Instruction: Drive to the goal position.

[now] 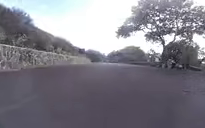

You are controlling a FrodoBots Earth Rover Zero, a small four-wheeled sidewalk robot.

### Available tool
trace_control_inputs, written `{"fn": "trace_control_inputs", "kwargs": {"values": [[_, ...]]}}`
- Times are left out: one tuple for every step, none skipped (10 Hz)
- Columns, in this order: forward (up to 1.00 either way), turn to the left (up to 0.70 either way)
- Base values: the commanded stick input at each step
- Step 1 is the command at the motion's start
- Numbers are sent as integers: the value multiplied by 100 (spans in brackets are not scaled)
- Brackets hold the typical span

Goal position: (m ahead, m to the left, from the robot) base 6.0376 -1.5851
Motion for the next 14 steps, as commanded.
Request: {"fn": "trace_control_inputs", "kwargs": {"values": [[70, 0], [70, 0], [70, 0], [70, 0], [70, 0], [70, 0], [70, 0], [70, 0], [70, 0], [70, 0], [70, 0], [70, 0], [70, 0], [70, 0]]}}
